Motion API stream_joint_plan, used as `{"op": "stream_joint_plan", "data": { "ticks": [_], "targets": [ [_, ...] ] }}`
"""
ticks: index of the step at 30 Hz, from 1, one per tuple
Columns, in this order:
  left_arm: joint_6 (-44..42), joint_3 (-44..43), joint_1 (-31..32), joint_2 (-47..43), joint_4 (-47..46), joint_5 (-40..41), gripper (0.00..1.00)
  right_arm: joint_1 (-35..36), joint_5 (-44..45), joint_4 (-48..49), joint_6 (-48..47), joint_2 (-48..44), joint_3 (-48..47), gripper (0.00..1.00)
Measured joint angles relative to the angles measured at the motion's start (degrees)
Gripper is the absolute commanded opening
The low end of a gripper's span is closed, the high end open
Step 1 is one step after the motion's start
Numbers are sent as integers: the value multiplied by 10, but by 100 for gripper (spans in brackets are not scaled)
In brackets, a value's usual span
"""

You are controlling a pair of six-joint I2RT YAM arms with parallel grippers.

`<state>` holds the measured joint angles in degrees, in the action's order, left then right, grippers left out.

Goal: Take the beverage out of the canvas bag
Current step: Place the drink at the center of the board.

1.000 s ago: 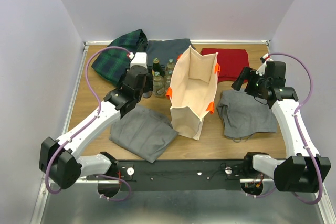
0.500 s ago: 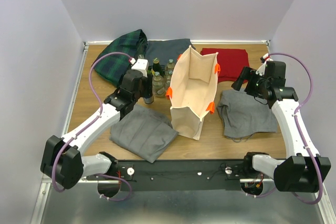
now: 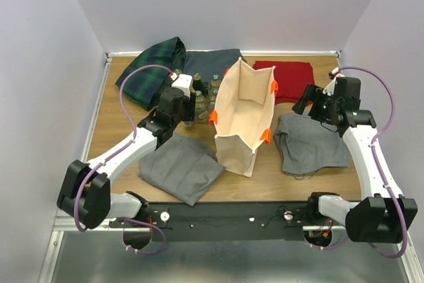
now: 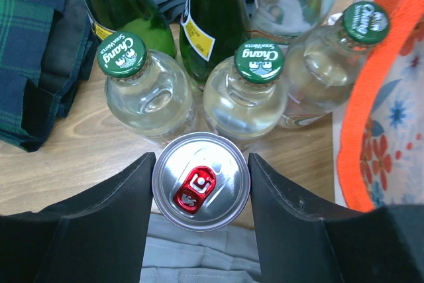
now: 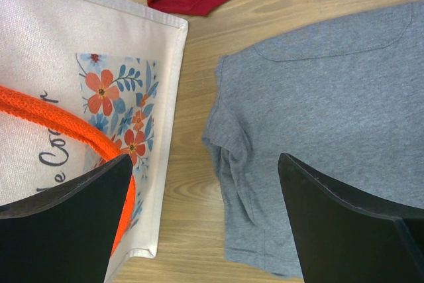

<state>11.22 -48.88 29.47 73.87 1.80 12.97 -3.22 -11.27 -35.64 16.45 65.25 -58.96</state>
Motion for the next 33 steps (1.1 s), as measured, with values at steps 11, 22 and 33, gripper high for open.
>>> {"op": "stream_joint_plan", "data": {
  "ticks": [11, 22, 33],
  "targets": [
    [-3, 1, 0, 49, -21, 37, 0, 0, 0, 1, 0, 2, 0, 100],
    [3, 1, 0, 64, -43, 47, 11, 0, 0, 1, 0, 8, 0, 100],
    [26, 5, 0, 62, -45, 61, 43, 0, 0, 2, 0, 16, 0, 100]
  ]
}}
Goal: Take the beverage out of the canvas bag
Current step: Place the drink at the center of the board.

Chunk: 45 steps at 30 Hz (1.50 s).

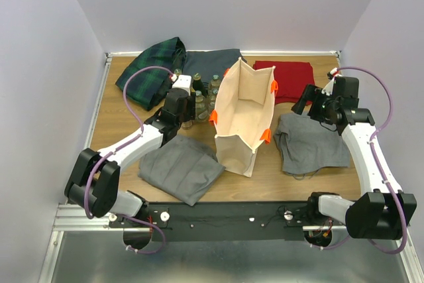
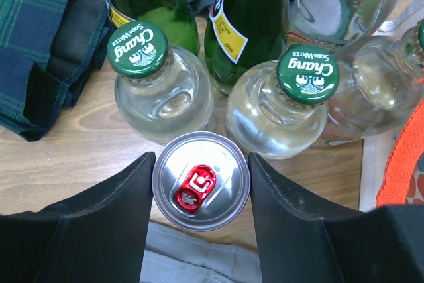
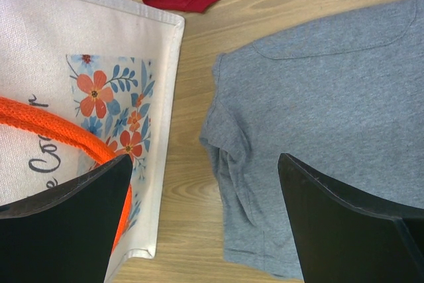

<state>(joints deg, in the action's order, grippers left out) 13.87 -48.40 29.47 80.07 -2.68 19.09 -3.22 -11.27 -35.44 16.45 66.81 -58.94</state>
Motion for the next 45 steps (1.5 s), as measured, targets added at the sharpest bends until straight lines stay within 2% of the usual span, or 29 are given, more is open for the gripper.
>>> {"op": "stream_joint_plan", "data": {
  "ticks": [10, 12, 15, 29, 36, 45],
  "targets": [
    [14, 1, 0, -1, 3, 14, 62, 0, 0, 3, 0, 0, 0, 100],
    [16, 1, 0, -2, 4, 15, 71, 0, 0, 3, 0, 0, 0, 100],
    [17, 1, 0, -3, 7, 19, 77, 0, 0, 3, 0, 0, 0, 100],
    [21, 1, 0, -22, 8, 28, 79, 0, 0, 5, 0, 0, 0, 100],
    [22, 1, 0, -55, 23, 28, 98, 0, 0, 7, 0, 0, 0, 100],
    [3, -64, -5, -80, 76, -2, 99, 0, -4, 11, 0, -15, 9, 100]
  ]
}}
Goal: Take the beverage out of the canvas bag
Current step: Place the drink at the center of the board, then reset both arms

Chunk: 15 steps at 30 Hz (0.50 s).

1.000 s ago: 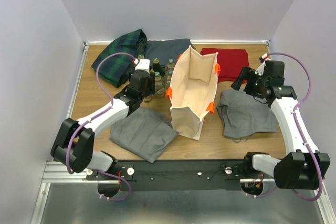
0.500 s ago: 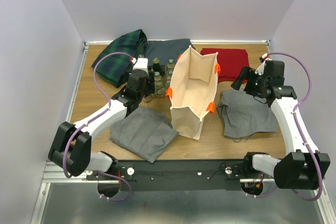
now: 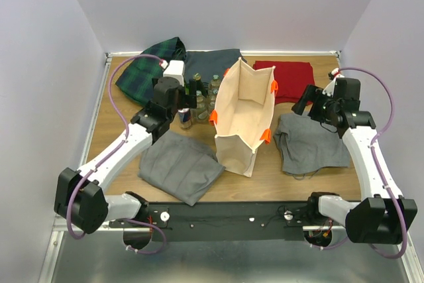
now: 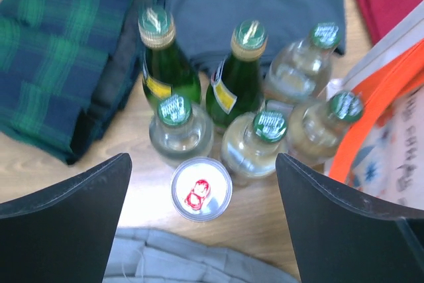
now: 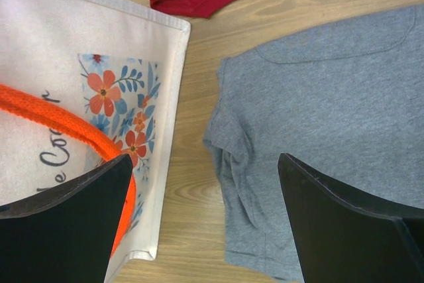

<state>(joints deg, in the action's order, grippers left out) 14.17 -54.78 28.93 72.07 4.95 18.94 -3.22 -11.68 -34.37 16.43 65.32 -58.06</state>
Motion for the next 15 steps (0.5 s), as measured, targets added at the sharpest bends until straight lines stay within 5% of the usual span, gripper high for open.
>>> {"op": "stream_joint_plan", "data": {
  "ticks": [8, 15],
  "targets": [
    [-13, -85, -28, -12, 71, -34, 99, 0, 1, 0, 0, -20, 1, 100],
    [2, -172, -134, -13, 131, -90, 99, 0, 45, 15, 25, -62, 3, 100]
  ]
}}
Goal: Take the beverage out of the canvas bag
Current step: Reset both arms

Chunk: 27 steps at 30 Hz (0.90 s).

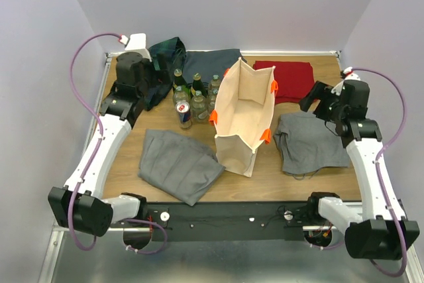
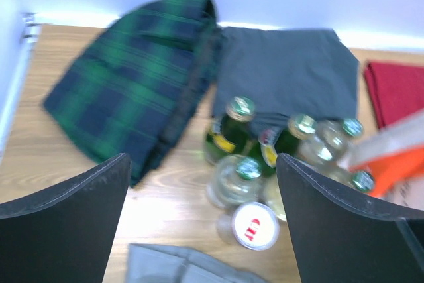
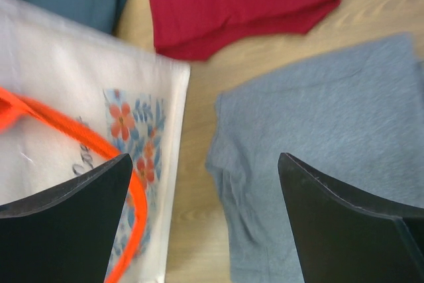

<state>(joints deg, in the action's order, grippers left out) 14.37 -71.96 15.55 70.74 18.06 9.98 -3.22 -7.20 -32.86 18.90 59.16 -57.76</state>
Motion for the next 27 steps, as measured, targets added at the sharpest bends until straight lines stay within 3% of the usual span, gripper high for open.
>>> {"op": "stream_joint_plan", "data": {
  "ticks": [7, 18, 27],
  "targets": [
    [4, 0, -71, -27, 7, -19, 99, 0, 100, 82, 30, -70, 36, 100],
    [7, -26, -96, -38, 36, -91, 99, 0, 124, 132, 36, 33, 8, 100],
    [28, -34, -96, -36, 85, -89, 99, 0, 145, 152, 24, 107, -33, 100]
  ]
}}
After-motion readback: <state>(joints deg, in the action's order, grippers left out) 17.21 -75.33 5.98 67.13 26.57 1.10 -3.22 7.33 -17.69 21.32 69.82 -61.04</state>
